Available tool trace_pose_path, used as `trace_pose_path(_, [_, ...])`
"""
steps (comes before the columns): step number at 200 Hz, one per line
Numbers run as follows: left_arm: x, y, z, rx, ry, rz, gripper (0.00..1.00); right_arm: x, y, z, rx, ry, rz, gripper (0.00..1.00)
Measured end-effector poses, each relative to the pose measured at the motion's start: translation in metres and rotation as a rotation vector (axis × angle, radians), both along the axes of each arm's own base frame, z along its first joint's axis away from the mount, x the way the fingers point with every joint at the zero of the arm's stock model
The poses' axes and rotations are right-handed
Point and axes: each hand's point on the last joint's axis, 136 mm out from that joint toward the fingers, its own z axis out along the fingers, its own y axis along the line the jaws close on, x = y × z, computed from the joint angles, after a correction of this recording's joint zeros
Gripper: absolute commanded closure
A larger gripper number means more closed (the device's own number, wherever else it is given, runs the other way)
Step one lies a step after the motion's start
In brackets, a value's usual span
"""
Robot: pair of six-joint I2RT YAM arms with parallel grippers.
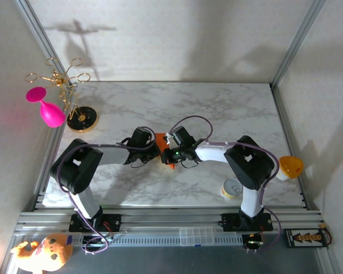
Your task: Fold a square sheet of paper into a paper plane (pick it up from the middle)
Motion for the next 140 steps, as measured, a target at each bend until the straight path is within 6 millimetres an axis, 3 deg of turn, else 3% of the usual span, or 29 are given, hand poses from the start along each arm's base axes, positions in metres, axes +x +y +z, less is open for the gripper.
trace_pose_path(140, [0.007,0.001,-0.002,0.057,0.031,0.018,0.96,0.010,-0.015,-0.015,-0.032,0.025,-0.041,1.00])
